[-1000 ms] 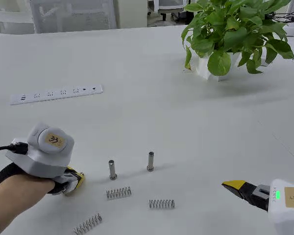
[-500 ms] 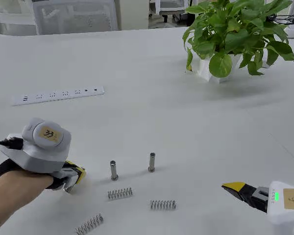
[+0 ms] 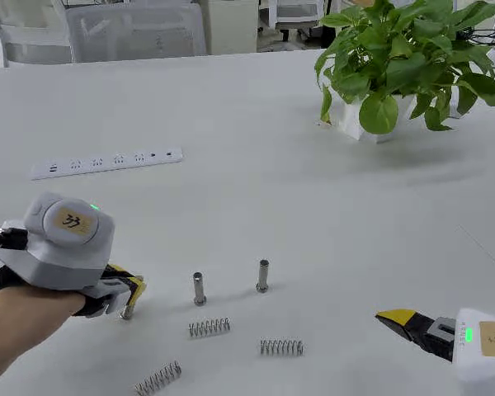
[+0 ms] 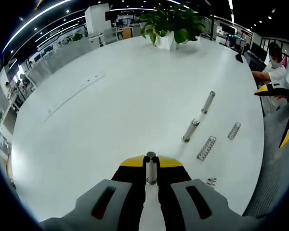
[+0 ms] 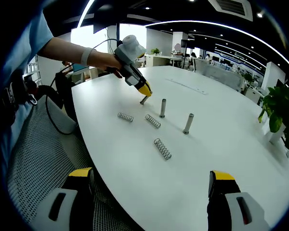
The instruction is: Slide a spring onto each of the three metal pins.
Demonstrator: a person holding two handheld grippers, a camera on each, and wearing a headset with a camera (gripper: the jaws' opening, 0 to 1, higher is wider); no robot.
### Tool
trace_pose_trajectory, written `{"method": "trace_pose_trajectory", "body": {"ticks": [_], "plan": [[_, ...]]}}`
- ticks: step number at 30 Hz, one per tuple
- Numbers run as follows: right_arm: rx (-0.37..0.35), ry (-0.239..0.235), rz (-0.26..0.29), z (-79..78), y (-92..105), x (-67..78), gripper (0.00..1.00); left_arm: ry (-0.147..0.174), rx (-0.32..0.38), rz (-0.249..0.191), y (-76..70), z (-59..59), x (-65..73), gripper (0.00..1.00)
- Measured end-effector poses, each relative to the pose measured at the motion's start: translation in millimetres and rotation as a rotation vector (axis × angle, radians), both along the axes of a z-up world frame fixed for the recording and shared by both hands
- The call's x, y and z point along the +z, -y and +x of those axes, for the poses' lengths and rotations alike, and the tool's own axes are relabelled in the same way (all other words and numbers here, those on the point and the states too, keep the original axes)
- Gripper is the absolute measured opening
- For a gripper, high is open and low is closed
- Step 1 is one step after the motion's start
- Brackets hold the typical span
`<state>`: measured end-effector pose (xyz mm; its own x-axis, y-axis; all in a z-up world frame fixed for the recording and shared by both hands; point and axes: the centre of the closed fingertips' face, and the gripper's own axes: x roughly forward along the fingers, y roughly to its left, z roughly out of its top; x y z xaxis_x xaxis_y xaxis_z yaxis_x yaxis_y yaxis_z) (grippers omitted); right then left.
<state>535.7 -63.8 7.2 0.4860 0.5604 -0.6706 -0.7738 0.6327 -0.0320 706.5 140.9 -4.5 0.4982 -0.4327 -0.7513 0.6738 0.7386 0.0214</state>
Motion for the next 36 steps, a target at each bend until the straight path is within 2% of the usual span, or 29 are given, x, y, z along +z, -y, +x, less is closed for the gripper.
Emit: {"method": "trace_pose_trajectory", "body": {"ticks": [12,29,36], "plan": [[0.014,0.004,0.001,1.3,-5.0,0.4,0.98,0.01,0.017,-0.012,-10.6,-5.4,3.1,0.04],[0.017,0.002,0.002,-0.4,-5.8,-0.1,0.98,-0.005,0.007,0.0,-14.4,-7.0,0.3,0.04],[0.019,0.001,0.002,-1.6,-6.3,-1.0,0.99,0.006,-0.002,0.005,-13.1,-7.8,1.2,0.05]]}}
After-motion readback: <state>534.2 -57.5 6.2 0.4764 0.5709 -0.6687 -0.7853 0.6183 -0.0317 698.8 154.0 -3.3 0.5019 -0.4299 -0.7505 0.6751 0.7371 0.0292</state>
